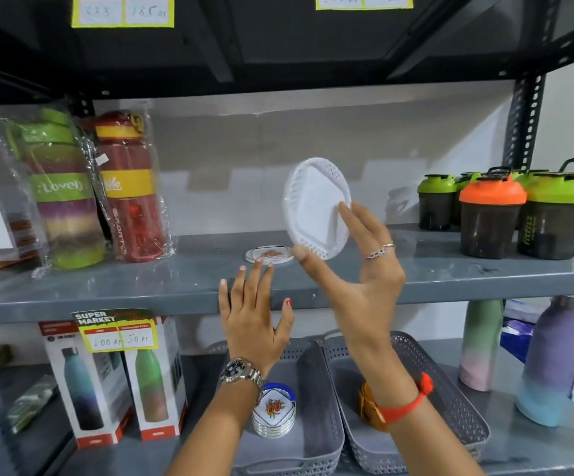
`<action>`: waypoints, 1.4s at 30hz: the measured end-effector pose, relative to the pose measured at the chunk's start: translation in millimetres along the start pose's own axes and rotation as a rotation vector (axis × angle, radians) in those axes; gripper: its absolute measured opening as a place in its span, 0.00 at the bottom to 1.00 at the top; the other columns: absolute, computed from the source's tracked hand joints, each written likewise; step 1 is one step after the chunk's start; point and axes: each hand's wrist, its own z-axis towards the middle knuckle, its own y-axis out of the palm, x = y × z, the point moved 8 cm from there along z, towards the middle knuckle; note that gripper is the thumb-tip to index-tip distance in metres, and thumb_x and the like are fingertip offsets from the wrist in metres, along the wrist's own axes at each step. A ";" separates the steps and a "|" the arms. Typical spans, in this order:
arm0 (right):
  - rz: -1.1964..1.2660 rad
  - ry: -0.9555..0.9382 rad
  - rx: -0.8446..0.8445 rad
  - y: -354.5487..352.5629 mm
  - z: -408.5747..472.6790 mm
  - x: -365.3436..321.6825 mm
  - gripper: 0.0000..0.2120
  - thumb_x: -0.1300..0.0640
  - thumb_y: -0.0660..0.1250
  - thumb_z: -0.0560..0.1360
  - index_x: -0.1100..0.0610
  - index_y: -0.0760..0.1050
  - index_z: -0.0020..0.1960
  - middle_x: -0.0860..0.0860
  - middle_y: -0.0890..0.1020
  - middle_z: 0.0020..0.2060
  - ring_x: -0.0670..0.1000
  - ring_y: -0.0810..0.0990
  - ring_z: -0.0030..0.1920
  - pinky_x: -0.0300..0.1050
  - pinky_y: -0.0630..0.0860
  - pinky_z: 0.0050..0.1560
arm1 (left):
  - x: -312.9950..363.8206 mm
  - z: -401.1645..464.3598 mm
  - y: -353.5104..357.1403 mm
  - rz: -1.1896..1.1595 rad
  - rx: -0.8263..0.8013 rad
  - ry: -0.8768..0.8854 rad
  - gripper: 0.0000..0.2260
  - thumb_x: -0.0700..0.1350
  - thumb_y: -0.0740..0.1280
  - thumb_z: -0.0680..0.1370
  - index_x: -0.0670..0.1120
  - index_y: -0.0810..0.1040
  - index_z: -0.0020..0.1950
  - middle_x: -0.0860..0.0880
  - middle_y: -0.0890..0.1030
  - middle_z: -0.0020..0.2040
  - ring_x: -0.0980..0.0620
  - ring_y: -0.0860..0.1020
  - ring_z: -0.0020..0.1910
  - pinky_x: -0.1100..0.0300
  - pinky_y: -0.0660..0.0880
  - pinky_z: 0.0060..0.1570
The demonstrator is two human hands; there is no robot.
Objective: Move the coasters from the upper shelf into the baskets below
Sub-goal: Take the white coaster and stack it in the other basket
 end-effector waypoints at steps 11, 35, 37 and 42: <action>1.440 0.918 -0.271 43.0 -24.8 13.5 0.29 0.45 0.77 0.61 0.65 0.82 0.54 0.63 0.82 0.53 0.64 0.80 0.56 0.56 0.79 0.55 | 1.2 0.9 1.7 0.049 -0.010 0.012 0.25 0.54 0.57 0.75 0.42 0.67 0.68 0.42 0.74 0.66 0.43 0.67 0.67 0.48 0.48 0.72; 1.018 1.708 -0.079 11.3 -216.2 159.8 0.25 0.43 0.68 0.70 0.63 0.80 0.56 0.62 0.81 0.57 0.65 0.82 0.53 0.60 0.82 0.47 | -3.4 -6.5 3.0 0.125 -0.054 0.154 0.24 0.51 0.57 0.77 0.41 0.70 0.70 0.43 0.70 0.70 0.44 0.66 0.69 0.46 0.54 0.70; 0.909 1.818 -0.029 19.6 -235.2 179.8 0.23 0.44 0.65 0.74 0.62 0.77 0.57 0.60 0.79 0.59 0.63 0.79 0.58 0.60 0.80 0.49 | -4.3 -5.7 5.2 0.130 -0.027 0.144 0.24 0.51 0.57 0.77 0.42 0.70 0.70 0.43 0.70 0.70 0.44 0.66 0.69 0.46 0.53 0.70; 0.802 2.064 0.127 52.1 -274.7 220.5 0.20 0.46 0.60 0.79 0.63 0.75 0.55 0.59 0.73 0.66 0.63 0.70 0.67 0.59 0.72 0.57 | -8.8 -7.8 11.0 0.157 0.019 0.139 0.24 0.52 0.56 0.77 0.42 0.72 0.69 0.44 0.72 0.69 0.45 0.68 0.68 0.47 0.52 0.71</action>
